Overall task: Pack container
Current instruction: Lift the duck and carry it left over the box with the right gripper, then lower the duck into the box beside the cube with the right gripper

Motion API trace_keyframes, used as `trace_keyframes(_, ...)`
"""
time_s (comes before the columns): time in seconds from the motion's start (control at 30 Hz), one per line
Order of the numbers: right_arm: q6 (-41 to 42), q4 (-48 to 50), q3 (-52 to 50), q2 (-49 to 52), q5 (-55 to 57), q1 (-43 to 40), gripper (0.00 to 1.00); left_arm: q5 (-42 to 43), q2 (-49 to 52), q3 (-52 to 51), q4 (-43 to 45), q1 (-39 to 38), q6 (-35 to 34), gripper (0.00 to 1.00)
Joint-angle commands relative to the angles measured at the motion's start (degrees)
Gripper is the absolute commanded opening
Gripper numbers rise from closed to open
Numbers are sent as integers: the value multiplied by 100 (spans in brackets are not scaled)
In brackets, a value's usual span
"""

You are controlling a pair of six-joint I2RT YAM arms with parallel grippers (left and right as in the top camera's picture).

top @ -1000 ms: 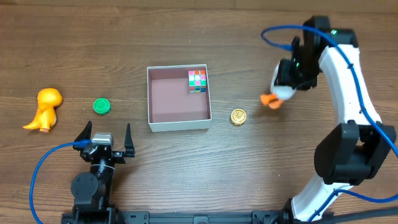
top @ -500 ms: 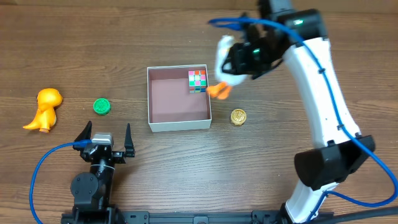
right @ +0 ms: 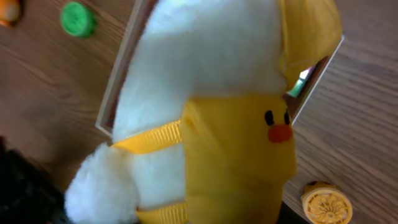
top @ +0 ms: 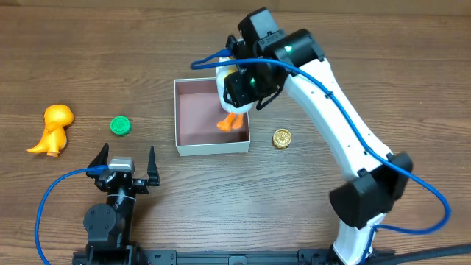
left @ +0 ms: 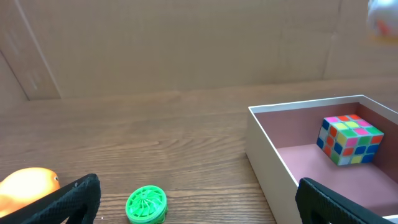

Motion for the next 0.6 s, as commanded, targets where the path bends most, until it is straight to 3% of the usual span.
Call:
trace_keyframes(0.0,-2,59,-66,385,81,4,44,98,-11,-17,2,46,87,100)
trace_keyframes(0.57,0,57,-66,503,422,4,45,98,-11,-17,2,46,87,100)
